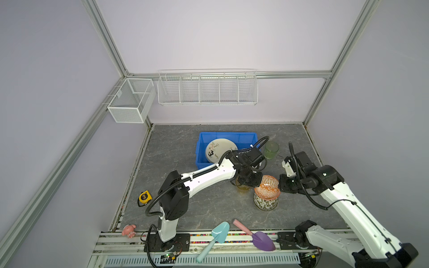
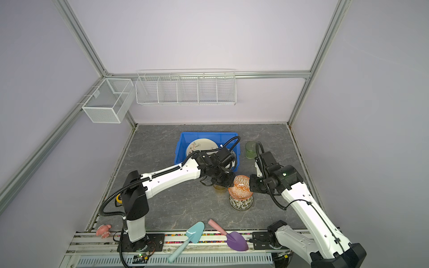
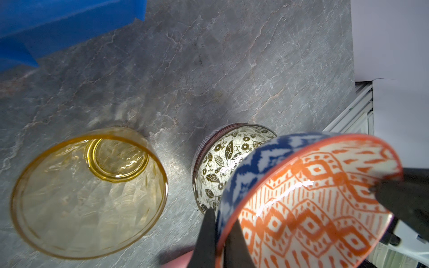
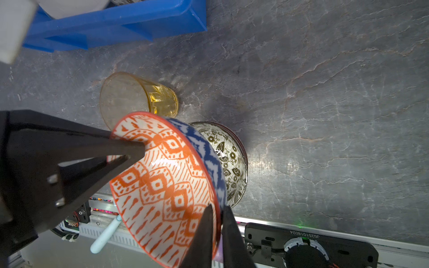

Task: Place the mixed dishes into the plastic bin
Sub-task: 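Lift the orange-patterned bowl with the right gripper while the left gripper grips its rim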

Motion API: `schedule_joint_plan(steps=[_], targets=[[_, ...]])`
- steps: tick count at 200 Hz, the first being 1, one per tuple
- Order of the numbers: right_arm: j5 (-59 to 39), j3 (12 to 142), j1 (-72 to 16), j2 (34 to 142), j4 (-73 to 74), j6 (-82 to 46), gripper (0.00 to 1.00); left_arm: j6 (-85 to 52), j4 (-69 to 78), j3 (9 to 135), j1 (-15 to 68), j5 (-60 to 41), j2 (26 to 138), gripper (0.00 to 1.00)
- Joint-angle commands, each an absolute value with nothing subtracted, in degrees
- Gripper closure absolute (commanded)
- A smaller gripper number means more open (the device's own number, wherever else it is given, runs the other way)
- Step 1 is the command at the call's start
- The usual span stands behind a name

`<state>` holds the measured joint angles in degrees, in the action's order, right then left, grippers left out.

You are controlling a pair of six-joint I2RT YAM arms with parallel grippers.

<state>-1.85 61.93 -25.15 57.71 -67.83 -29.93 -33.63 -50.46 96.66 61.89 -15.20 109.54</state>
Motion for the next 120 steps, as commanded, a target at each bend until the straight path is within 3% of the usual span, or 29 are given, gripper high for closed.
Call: schedule_joint_plan(steps=[1, 75, 101, 120], targets=[[-2.63, 63.43, -24.69, 56.17, -67.14, -29.79, 0.82, -32.36, -51.34, 99.63, 61.85, -15.12, 109.95, 1.0], [-0.79, 67.96, -23.38, 49.31, -72.0, -30.33, 0.56, -29.01, -56.21, 106.76, 59.93, -13.39, 111.0, 1.0], [0.59, 68.25, -22.81, 46.71, -73.27, -30.49, 0.31, -27.25, -58.8, 110.78, 57.71, -12.16, 111.86, 1.0], [0.95, 68.03, -22.76, 45.22, -73.31, -30.67, 0.2, -25.75, -61.08, 113.47, 55.7, -10.71, 112.37, 1.0]])
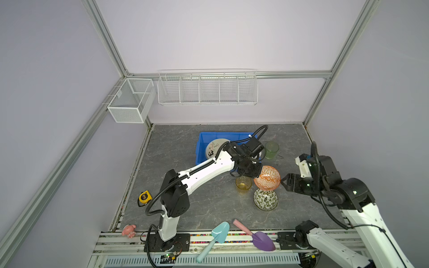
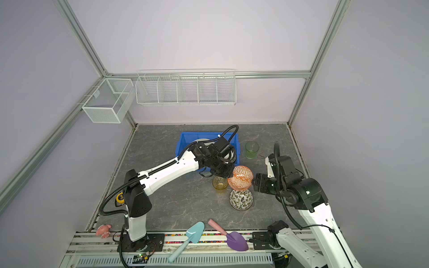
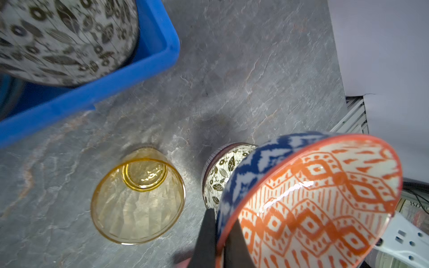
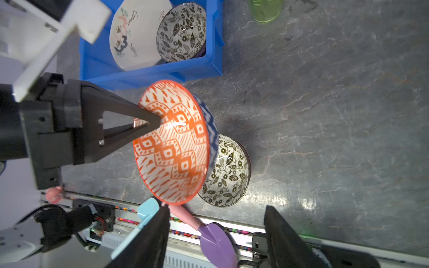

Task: Place the mixed dishes into the plastic bin
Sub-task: 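Lift the orange-patterned bowl with the right gripper while the left gripper grips its rim, then lower the orange-patterned bowl into the bin with the left gripper while the right draws back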

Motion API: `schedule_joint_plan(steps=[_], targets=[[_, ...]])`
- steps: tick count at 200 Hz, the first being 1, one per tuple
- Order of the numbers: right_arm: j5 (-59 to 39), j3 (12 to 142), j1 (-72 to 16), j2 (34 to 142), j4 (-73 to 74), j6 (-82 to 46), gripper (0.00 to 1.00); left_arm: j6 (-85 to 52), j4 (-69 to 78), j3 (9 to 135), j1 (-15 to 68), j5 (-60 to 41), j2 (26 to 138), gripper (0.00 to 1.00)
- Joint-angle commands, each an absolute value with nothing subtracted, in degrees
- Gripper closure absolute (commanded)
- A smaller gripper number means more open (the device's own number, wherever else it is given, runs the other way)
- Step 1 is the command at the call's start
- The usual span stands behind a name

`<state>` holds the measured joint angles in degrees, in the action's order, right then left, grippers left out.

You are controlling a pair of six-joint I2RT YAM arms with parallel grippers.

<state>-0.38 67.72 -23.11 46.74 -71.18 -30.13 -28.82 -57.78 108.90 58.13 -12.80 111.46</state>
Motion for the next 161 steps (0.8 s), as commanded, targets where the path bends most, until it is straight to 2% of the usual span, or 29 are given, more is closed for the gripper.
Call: schedule_joint_plan(steps=[1, 7, 11, 14, 18, 100, 161], targets=[[1.0, 67.99, -22.76, 45.15, -73.3, -30.72, 0.19, -25.62, -61.21, 113.65, 55.58, -10.63, 112.39, 1.0], [1.07, 67.82, -22.69, 44.81, -73.15, -30.73, 0.16, -25.05, -62.14, 114.56, 54.87, -10.22, 112.65, 1.0], [1.18, 67.66, -22.68, 44.65, -73.07, -30.76, 0.02, -24.72, -62.83, 115.21, 54.43, -9.86, 112.87, 1.0], [1.15, 67.6, -22.65, 44.47, -73.07, -30.75, 0.09, -24.48, -63.26, 115.68, 54.11, -9.57, 112.99, 1.0], [1.26, 67.44, -22.71, 44.23, -73.04, -30.76, 0.12, -24.17, -63.74, 116.24, 53.66, -9.16, 113.1, 1.0], [2.01, 65.26, -22.48, 43.07, -72.16, -30.23, 0.12, -20.76, -68.94, 128.11, 44.44, -5.2, 121.45, 1.0], [2.07, 64.47, -22.06, 43.94, -71.36, -29.57, 0.12, -21.55, -68.95, 134.59, 42.1, -4.5, 129.9, 1.0]])
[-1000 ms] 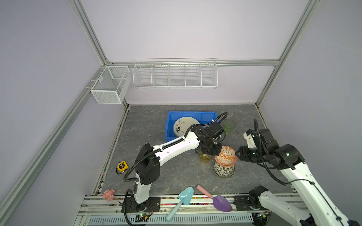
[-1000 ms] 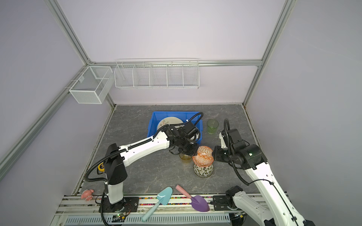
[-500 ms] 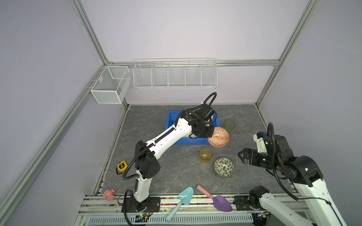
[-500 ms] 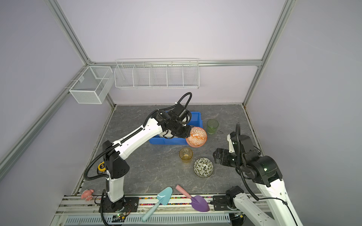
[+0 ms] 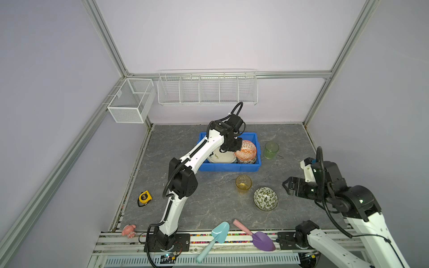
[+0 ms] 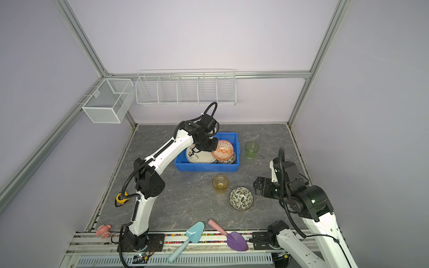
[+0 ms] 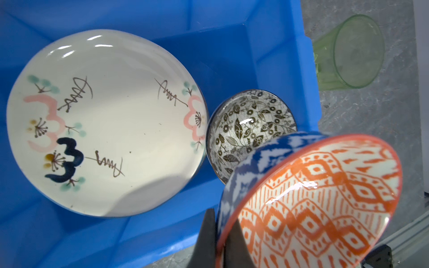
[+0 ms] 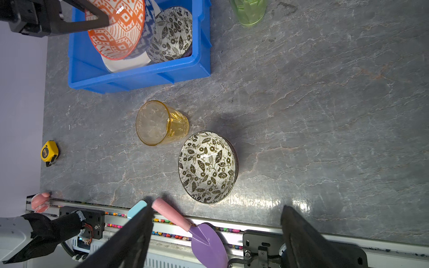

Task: Place the mixed dishes into the plastic bin
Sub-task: 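Lower the orange-patterned bowl into the bin with the left gripper while the right draws back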

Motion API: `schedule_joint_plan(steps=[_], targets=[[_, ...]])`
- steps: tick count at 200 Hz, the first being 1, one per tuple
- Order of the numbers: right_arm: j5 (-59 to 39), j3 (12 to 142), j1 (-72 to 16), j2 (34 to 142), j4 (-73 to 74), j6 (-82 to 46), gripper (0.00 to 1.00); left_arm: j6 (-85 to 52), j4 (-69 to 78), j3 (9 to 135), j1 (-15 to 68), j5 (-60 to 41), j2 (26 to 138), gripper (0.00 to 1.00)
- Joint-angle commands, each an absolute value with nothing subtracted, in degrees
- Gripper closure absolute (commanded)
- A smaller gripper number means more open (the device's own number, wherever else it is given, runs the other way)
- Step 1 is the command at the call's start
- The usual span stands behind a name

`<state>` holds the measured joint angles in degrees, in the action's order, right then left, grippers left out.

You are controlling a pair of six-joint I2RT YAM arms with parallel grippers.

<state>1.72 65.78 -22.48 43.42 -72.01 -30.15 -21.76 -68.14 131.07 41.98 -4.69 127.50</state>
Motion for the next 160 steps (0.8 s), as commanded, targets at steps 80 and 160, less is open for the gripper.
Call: schedule_joint_plan(steps=[80, 160], targets=[[1.85, 63.65, -21.07, 45.3, -70.66, -28.14, 0.12, -25.23, -64.66, 135.18, 41.68, -4.31, 134.26, 1.0], [1.53, 62.14, -20.24, 45.63, -69.91, -27.25, 0.12, -26.71, -63.29, 136.3, 41.7, -5.22, 136.97, 1.0]])
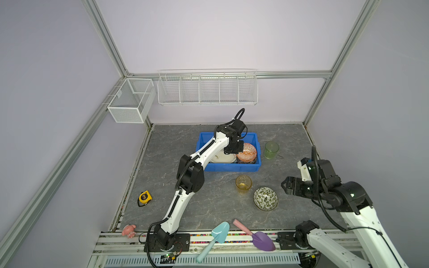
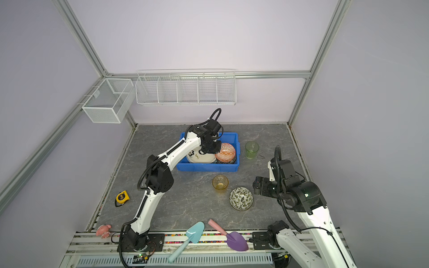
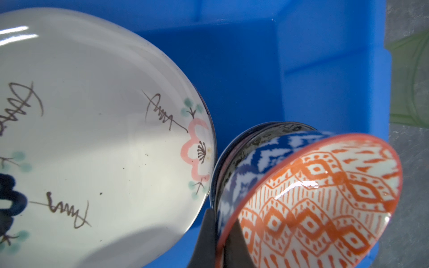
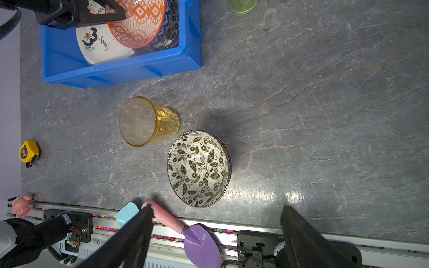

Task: Place the mixed dishes into the plastic bin
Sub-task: 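Lower the orange-patterned bowl into the bin with the left gripper while the right draws back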

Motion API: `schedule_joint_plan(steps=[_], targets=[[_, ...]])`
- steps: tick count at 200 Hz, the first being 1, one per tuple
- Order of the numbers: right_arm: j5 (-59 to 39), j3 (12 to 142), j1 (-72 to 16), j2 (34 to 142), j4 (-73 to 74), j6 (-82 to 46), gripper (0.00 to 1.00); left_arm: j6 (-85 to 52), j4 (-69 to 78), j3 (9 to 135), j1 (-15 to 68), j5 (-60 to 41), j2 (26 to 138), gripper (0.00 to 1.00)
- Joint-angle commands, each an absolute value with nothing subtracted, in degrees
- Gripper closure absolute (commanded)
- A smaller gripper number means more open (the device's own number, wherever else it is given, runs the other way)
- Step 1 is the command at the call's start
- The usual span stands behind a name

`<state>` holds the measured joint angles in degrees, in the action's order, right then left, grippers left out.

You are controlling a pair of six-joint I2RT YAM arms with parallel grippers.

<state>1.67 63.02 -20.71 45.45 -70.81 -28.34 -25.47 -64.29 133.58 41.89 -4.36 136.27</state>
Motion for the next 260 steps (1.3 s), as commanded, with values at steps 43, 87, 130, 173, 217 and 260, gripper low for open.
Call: schedule_joint_plan(steps=[43, 87, 130, 173, 217, 260], targets=[[1.21, 62.01, -19.69, 45.79, -69.86, -26.83, 0.12, -27.03, -63.22, 137.26, 41.66, -6.15, 138.06, 0.97], [0.73, 61.79, -19.32, 46.13, -69.65, -26.59, 0.12, -27.17, -62.32, 137.46, 41.65, -8.33, 138.71, 0.83], [0.5, 61.96, -19.05, 46.58, -69.26, -26.37, 0.12, -27.03, -62.58, 137.42, 41.66, -9.09, 139.3, 0.77], [0.02, 61.88, -18.9, 46.88, -68.94, -26.46, 0.12, -26.62, -63.21, 137.29, 41.66, -9.07, 139.14, 0.66], [-0.25, 61.44, -18.81, 46.87, -68.89, -26.63, 0.12, -25.8, -64.37, 136.94, 41.66, -8.82, 137.19, 0.43], [-0.77, 61.19, -18.69, 48.5, -69.52, -26.75, 0.12, -25.4, -64.22, 135.55, 41.71, -8.35, 132.53, 0.24]])
